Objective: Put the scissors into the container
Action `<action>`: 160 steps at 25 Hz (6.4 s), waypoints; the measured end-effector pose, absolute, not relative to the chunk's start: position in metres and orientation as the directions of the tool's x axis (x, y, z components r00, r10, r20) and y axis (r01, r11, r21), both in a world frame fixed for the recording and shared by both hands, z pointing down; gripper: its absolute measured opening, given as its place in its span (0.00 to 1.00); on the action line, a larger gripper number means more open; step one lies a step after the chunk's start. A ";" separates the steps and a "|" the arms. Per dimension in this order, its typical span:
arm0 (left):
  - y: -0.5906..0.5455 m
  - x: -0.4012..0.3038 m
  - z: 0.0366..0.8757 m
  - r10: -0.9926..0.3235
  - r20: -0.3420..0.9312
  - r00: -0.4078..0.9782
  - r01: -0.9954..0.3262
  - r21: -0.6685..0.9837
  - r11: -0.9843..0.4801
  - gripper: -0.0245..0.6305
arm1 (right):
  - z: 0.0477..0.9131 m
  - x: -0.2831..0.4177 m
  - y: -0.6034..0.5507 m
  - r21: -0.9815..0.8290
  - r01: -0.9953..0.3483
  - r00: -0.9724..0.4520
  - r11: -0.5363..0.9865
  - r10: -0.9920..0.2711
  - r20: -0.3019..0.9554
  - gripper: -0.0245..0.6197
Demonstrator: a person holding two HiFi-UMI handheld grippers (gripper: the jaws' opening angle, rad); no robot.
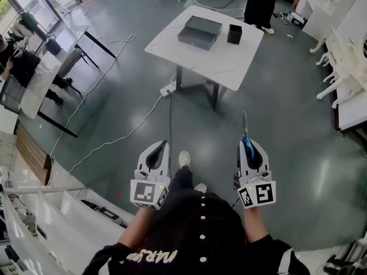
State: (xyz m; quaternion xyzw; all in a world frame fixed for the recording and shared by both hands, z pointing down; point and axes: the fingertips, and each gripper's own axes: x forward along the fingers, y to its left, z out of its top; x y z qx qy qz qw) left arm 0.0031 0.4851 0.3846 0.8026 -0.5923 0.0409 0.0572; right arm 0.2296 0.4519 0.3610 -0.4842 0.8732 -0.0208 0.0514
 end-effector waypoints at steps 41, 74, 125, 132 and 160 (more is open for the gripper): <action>0.261 -0.081 0.386 -0.926 0.096 0.364 -0.931 0.072 -0.359 0.08 | 0.360 0.141 0.241 -0.049 -0.874 -0.481 0.483 -0.875 -0.047 0.13; 0.142 -0.120 0.400 -0.917 0.128 0.378 -0.925 0.078 -0.371 0.08 | 0.371 0.092 0.112 -0.079 -0.862 -0.499 0.501 -0.866 -0.037 0.13; -0.133 -0.091 0.420 -0.911 0.199 0.361 -0.932 0.101 -0.347 0.08 | 0.405 0.103 -0.171 -0.121 -0.813 -0.577 0.570 -0.816 0.034 0.13; -0.191 -0.099 0.414 -0.894 0.181 0.410 -0.912 0.107 -0.396 0.08 | 0.406 0.088 -0.217 -0.101 -0.815 -0.577 0.570 -0.815 0.055 0.13; -0.302 -0.084 0.489 -0.727 0.312 0.612 -0.791 0.255 -0.557 0.08 | 0.497 0.039 -0.303 0.119 -0.737 -0.598 0.665 -0.725 0.343 0.13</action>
